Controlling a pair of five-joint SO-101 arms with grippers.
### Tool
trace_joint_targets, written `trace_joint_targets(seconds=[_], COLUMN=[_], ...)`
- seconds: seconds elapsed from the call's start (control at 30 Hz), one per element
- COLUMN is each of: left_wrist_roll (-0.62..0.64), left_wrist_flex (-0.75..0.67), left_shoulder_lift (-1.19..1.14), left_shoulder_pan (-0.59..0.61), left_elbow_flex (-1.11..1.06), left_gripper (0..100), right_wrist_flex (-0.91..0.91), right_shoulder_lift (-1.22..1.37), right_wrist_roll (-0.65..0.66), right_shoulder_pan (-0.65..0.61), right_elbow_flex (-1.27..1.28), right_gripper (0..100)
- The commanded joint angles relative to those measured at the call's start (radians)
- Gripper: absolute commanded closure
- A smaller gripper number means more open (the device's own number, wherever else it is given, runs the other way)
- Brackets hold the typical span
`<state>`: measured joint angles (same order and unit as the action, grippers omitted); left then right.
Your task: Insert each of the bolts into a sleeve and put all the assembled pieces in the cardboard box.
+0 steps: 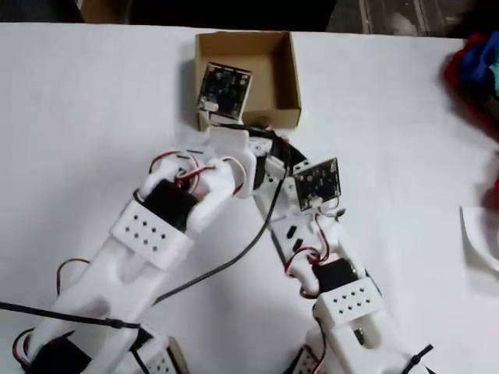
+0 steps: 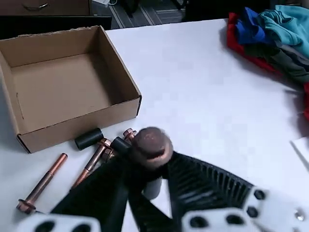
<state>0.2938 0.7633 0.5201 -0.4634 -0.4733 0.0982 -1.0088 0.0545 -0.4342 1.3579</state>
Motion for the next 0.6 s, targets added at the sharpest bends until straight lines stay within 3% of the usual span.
trace_joint_targets(seconds=[0.0,0.4,0.57], left_wrist_roll=[-0.060,-0.152,-0.150], left_wrist_flex=[0.009,0.157,0.166], left_shoulder_lift=[0.009,0.009,0.008], left_shoulder_pan=[-0.029,0.006,-0.002], left_elbow_flex=[0.025,0.269,0.262], left_gripper=[80,81,81], right_wrist_flex=[0.002,-0.002,-0.002], right_shoulder_lift=[-0.033,-0.033,-0.031], right_wrist_roll=[-0.006,-0.006,-0.006], right_shoulder_pan=[0.018,0.019,0.019], right_elbow_flex=[-0.068,-0.068,-0.068], right_gripper=[97.8,97.8,97.8])
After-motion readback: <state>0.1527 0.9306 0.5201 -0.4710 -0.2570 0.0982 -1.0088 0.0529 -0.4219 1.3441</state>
